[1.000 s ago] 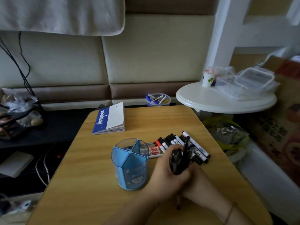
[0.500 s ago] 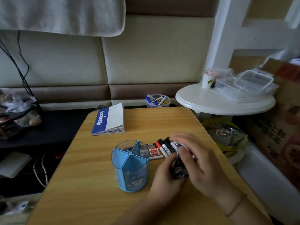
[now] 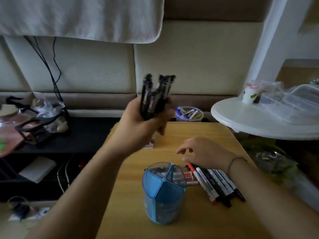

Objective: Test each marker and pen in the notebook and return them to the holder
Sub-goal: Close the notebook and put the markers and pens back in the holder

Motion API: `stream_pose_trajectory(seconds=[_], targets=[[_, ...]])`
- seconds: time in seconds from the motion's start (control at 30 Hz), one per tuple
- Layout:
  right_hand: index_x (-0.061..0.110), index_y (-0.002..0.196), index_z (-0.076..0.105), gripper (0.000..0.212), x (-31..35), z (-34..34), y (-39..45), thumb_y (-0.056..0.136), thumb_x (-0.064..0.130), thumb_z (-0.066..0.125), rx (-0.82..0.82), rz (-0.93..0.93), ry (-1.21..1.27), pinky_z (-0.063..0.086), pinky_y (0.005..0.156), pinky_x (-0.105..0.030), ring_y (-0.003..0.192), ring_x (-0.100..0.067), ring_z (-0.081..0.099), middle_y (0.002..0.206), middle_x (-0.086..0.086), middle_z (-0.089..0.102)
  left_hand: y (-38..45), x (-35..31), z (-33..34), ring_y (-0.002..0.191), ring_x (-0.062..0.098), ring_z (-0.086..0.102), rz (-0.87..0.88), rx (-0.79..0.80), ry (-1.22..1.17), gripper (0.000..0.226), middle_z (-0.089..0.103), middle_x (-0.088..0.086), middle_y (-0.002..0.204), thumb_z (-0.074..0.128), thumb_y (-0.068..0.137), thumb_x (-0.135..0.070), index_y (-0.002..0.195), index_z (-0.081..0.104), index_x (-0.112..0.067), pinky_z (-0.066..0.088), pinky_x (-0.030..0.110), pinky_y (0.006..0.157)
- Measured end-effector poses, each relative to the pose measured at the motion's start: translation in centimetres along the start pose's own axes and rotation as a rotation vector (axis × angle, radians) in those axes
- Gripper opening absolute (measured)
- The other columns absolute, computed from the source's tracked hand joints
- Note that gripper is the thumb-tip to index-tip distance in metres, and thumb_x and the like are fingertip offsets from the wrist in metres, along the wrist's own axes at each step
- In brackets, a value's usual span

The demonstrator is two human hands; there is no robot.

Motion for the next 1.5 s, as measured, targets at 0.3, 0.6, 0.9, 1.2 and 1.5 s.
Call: stream_pose_trajectory(seconds=[0.3,0.6,0.9,1.2,1.5], targets=[[0.034,0.112,0.063,0.030,-1.3,6.7,5.1,0.084,0.044,0.065,0.414,0.025,-0.168,0.055,0.077,-0.031,0.087,-0.008,0.057,0.104,0.010,0.061,-7.0,22.2,-7.7,0.056,0.018,0.059,-0.811,-0.431,-0.457,0.014,0.058,0.010,0.077,0.063,0.092,-0.005,0.104,0.058,-0.005,0.052,0.036,0.056],[0.026,0.085,0.061,0.011,-0.9,8.6,8.2,0.088,0.036,0.058,0.350,0.012,-0.105,0.055,0.068,-0.038,0.076,-0.020,0.061,0.082,0.005,0.058,-9.9,24.8,-5.0,0.066,0.022,0.059,-1.041,-0.480,-0.883,0.010,0.060,0.008,0.075,0.054,0.098,-0.015,0.103,0.054,-0.006,0.054,0.038,0.067],[0.014,0.084,0.066,0.016,4.4,3.8,9.7,0.089,0.029,0.064,0.092,-0.033,0.325,0.040,0.054,-0.019,0.057,-0.005,0.049,0.068,0.006,0.059,-6.8,24.1,-3.3,0.083,0.027,0.068,-0.843,-0.443,-0.921,0.031,0.069,0.015,0.090,0.065,0.086,-0.031,0.098,0.070,-0.002,0.051,0.044,0.089],[0.014,0.089,0.072,0.023,5.4,4.0,10.0,0.088,0.034,0.061,0.108,-0.045,0.168,0.039,0.049,-0.019,0.060,-0.010,0.056,0.072,0.005,0.061,-6.1,23.2,-4.5,0.070,0.022,0.065,-0.657,-0.611,-0.659,0.018,0.063,0.010,0.079,0.060,0.095,-0.014,0.106,0.058,0.000,0.056,0.038,0.068],[0.035,0.137,0.044,0.070,5.6,-0.2,10.6,0.076,0.057,0.069,-0.251,-0.193,0.736,0.048,0.094,-0.029,0.116,-0.004,0.053,0.123,0.012,0.057,-4.1,18.9,-4.6,0.098,0.006,0.066,-0.238,-0.386,0.074,0.046,0.066,-0.003,0.106,0.068,0.085,0.004,0.120,0.053,-0.022,0.054,0.022,0.082]])
Point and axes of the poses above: each hand's wrist, its own y-axis towards the middle knuckle, its own z-axis out of the palm, x = y × z, the point moved 9 cm from there along y, towards the middle knuckle
